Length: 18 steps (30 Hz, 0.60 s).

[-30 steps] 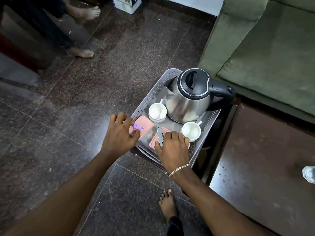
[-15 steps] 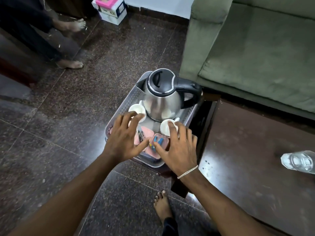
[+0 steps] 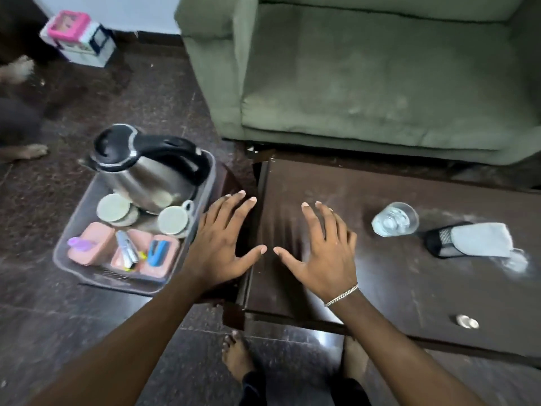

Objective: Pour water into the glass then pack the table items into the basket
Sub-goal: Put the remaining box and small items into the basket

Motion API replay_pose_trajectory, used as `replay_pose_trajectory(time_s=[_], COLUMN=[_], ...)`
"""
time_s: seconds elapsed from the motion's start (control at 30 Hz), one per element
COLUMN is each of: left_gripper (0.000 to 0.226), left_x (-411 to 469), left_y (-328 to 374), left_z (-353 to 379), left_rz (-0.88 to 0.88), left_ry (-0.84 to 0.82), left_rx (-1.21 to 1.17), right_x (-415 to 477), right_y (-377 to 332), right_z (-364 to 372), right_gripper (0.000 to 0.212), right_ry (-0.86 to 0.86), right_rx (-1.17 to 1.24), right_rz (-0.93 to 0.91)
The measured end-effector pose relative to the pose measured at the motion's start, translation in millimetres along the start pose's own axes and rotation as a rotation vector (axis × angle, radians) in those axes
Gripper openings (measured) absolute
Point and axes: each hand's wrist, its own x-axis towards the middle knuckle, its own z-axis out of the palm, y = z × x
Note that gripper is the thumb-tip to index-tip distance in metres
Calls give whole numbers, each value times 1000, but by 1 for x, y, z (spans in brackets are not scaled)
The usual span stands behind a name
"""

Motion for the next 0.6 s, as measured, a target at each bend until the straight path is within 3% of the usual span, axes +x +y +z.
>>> replay_pose_trajectory(time_s=[0.6], left_gripper=[90], left_x=[54], left_y=[252], left_z=[221], left_rz=[326], left_ry=[-254], left_rx=[-169], right_x=[-122], right_y=[299], right_z=[-45], right_gripper=[81], right_ry=[-30], right_rx=[-78], right_rz=[298])
